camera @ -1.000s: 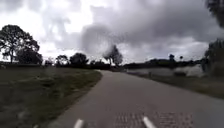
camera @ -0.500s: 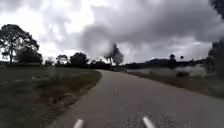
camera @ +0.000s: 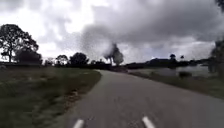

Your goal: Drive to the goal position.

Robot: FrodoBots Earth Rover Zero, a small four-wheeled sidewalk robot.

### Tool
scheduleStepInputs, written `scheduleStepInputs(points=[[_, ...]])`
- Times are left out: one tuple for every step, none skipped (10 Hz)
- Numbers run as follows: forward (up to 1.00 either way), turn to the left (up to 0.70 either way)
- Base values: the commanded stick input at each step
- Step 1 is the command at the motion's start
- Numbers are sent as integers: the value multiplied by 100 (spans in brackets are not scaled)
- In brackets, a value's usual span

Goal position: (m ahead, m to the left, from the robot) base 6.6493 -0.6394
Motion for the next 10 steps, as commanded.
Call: scheduleStepInputs(points=[[70,0],[70,0],[70,0],[70,0],[70,0],[70,0],[70,0],[70,0],[70,0],[70,0]])
